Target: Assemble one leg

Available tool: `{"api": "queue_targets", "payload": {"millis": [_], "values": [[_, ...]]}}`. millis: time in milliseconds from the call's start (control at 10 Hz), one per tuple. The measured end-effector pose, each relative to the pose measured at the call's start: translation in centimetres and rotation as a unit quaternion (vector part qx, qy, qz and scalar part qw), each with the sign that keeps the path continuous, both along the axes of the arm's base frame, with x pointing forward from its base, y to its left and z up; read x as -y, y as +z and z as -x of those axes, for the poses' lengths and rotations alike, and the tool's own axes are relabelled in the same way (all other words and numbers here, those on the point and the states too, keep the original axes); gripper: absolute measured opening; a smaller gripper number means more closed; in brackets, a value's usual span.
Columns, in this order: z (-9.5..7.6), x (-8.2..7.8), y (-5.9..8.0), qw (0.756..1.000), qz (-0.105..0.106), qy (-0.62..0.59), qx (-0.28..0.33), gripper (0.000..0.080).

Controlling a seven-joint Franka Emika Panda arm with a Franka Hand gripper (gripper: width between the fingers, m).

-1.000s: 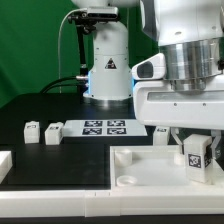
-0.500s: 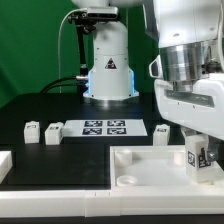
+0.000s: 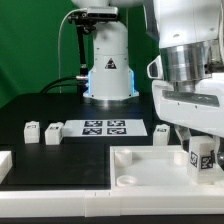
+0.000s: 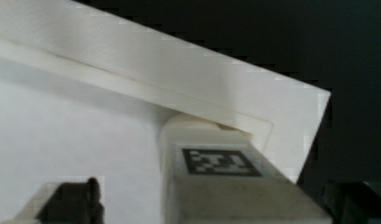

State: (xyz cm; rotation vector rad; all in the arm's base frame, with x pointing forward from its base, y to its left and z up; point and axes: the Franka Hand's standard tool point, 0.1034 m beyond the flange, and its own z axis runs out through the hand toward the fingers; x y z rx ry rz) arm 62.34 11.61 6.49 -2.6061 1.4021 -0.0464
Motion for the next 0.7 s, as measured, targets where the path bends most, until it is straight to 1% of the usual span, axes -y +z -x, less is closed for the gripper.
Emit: {"api": "queue_targets", "payload": {"millis": [100, 200, 400, 600, 700], "values": [[-0.02, -0.09, 0.10, 0.999, 0.006, 0.054, 0.005, 0.0643], [0.11, -0.29, 0.11, 0.995, 0.010, 0.099, 0.006, 0.0648], [0.03, -0.73, 0.23, 0.970, 0.032, 0.240, 0.025, 0.0649], [-0.09, -0.83, 0.28, 0.921, 0.056, 0.384, 0.043, 0.0649], [-0.06, -0.93, 0.25, 0.891, 0.068, 0.446, 0.048, 0.0649]]}}
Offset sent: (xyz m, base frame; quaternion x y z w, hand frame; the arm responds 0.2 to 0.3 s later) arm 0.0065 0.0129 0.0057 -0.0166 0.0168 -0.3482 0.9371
